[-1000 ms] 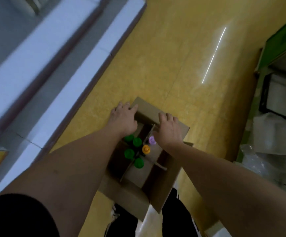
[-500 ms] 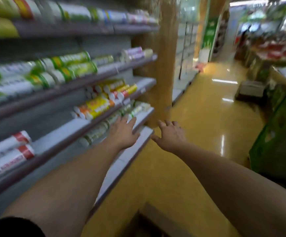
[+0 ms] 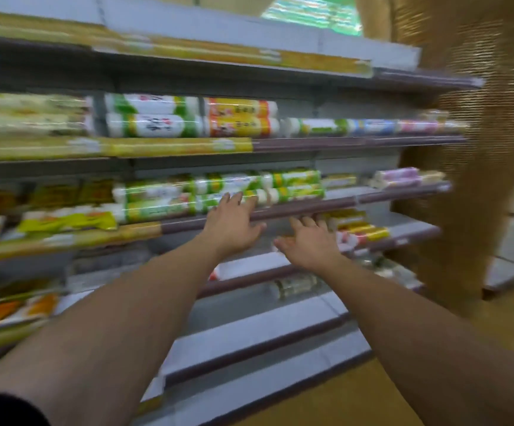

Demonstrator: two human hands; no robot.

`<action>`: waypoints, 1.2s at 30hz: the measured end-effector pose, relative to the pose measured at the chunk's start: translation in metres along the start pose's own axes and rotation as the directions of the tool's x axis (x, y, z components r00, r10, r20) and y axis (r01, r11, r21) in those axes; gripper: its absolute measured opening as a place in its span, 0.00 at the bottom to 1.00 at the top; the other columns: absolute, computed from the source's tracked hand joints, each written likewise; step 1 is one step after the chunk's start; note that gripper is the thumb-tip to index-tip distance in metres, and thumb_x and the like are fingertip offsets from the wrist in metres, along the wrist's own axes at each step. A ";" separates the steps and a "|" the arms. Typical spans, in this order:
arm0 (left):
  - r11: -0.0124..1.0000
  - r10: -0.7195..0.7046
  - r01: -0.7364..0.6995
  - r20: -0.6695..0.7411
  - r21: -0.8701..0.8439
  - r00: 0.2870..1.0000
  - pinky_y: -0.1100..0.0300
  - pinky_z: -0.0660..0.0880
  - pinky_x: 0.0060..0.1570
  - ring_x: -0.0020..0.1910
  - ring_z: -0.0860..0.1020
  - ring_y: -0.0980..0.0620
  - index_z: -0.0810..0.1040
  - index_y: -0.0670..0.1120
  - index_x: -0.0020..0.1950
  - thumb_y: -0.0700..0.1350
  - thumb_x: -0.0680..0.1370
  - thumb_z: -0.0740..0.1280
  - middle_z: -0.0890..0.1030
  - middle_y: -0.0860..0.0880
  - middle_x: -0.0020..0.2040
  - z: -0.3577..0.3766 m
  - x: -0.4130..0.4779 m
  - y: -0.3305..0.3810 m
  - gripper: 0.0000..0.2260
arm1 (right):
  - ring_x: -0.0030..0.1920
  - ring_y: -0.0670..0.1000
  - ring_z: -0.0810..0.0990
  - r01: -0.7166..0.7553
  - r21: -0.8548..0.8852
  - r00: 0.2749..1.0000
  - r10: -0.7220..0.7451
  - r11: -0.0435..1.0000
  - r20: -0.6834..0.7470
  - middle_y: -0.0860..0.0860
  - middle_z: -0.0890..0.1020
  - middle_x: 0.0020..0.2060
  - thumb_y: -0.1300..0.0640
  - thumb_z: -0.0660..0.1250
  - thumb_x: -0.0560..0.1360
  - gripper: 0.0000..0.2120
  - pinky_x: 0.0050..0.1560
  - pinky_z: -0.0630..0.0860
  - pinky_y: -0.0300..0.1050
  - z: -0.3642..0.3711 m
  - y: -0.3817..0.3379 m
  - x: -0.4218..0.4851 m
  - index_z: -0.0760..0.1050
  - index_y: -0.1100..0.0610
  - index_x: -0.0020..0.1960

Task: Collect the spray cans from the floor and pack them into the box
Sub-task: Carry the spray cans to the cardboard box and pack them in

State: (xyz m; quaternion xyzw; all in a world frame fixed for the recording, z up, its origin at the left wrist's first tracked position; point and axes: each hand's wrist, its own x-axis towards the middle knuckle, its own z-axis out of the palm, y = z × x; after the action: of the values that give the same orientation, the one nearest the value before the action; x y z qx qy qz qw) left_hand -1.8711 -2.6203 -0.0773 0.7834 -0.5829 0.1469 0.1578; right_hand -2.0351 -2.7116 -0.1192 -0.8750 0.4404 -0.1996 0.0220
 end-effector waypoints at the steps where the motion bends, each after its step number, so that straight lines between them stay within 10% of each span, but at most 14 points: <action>1: 0.998 -0.046 0.046 0.002 0.042 0.999 0.41 0.59 0.75 0.80 0.53 0.40 0.58 0.52 0.81 0.63 0.80 0.61 0.56 0.44 0.82 -0.008 -0.014 -0.020 0.32 | 0.74 0.63 0.62 0.043 0.029 0.999 -0.043 0.999 0.011 0.57 0.65 0.77 0.33 0.59 0.79 0.37 0.71 0.63 0.60 0.008 -0.024 0.001 0.58 0.50 0.81; 14: 0.837 -0.490 0.493 -0.078 0.238 0.868 0.36 0.57 0.75 0.81 0.48 0.41 0.53 0.55 0.82 0.63 0.82 0.59 0.51 0.47 0.83 -0.114 -0.200 -0.277 0.32 | 0.73 0.63 0.64 0.483 0.137 0.868 -0.494 0.865 0.054 0.55 0.67 0.75 0.32 0.58 0.79 0.35 0.70 0.66 0.60 0.048 -0.347 -0.030 0.59 0.48 0.80; 36: 0.484 -0.822 0.824 -0.169 0.294 0.543 0.35 0.58 0.74 0.81 0.51 0.40 0.55 0.55 0.82 0.63 0.80 0.63 0.54 0.44 0.82 -0.227 -0.486 -0.593 0.34 | 0.74 0.63 0.64 0.704 0.333 0.636 -0.765 0.627 0.098 0.55 0.66 0.76 0.34 0.61 0.79 0.34 0.71 0.66 0.60 0.144 -0.766 -0.141 0.60 0.49 0.80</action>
State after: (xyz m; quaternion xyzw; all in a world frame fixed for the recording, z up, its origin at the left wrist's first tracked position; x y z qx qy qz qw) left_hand -1.4473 -1.9434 -0.1183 0.9802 -0.1021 0.1535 0.0730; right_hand -1.4733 -2.1540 -0.1342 -0.9838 0.0056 -0.1447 0.1054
